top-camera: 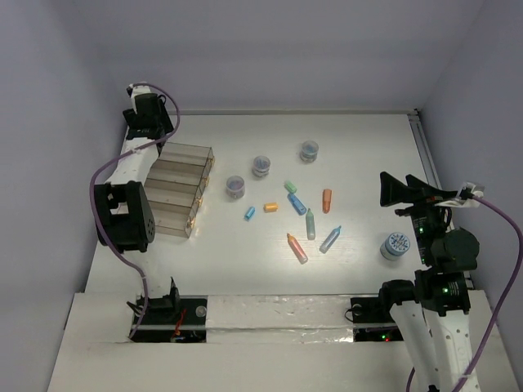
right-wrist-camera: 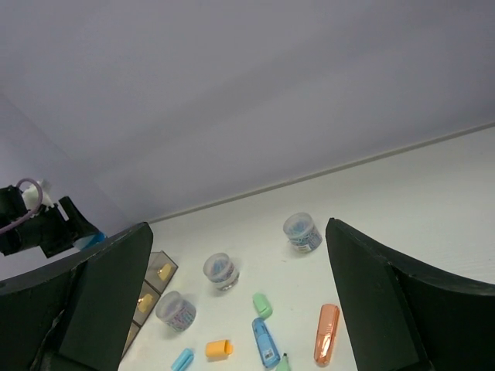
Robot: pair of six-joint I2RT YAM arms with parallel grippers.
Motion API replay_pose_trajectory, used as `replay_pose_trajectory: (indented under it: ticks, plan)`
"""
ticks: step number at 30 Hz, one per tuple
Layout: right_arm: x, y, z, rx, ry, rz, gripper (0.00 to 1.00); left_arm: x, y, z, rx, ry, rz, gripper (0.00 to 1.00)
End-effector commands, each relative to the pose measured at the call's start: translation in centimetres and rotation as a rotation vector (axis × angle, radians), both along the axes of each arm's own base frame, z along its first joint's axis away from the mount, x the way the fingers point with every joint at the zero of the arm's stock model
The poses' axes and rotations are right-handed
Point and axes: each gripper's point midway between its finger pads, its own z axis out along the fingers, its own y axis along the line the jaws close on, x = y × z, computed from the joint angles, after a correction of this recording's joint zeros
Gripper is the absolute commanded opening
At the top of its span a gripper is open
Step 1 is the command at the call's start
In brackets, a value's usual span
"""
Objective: Sort the stationery into containers
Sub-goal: Place the stationery in the storage box.
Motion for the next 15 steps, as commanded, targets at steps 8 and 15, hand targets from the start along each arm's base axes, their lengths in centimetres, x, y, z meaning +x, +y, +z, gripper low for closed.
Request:
replay_pose_trajectory:
  ticks: [8,15]
  plan:
    - [-0.5,0.2,1.3,-0.007,-0.04,0.013,1.0,1.3,0.2,4.2,0.024,-0.152,-0.025,0.3]
    - [-0.2,0.2,1.2,-0.006,-0.032,0.013,1.0,1.0,0.3,2.7,0.027,-0.129,-0.015,0.31]
